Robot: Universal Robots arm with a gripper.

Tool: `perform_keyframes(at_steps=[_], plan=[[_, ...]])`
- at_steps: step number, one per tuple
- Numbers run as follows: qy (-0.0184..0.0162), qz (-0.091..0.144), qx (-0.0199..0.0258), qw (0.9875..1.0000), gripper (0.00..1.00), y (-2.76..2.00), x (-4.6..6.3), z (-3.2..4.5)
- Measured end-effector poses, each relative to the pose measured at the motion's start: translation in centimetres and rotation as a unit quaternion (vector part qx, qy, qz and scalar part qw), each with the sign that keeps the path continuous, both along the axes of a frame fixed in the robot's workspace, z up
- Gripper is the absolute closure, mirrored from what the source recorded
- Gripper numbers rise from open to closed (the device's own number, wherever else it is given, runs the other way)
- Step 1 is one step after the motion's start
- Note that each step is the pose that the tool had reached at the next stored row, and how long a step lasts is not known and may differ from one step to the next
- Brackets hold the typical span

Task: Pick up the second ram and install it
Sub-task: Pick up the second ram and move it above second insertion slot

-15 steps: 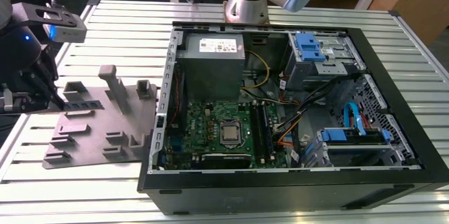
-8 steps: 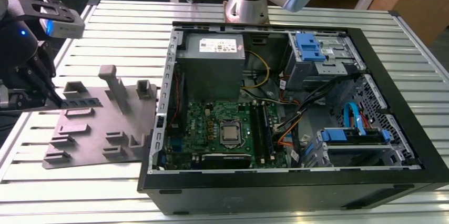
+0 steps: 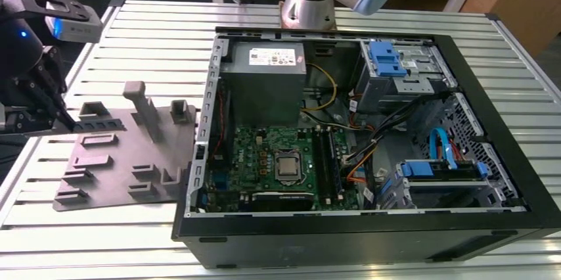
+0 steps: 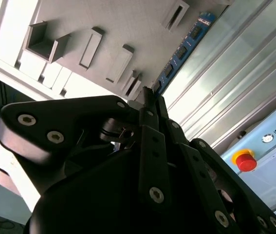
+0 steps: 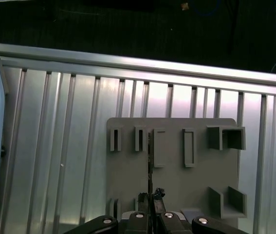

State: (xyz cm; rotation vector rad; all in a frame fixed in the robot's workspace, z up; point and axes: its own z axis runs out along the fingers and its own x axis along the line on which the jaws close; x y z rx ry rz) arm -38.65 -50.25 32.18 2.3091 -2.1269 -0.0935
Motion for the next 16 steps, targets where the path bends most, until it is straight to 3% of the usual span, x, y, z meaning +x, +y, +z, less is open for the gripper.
perform_keyframes(at_steps=[16], plan=[[0.0000,0.000,0.0000,1.0000,0.89,0.00,0.0,1.44]])
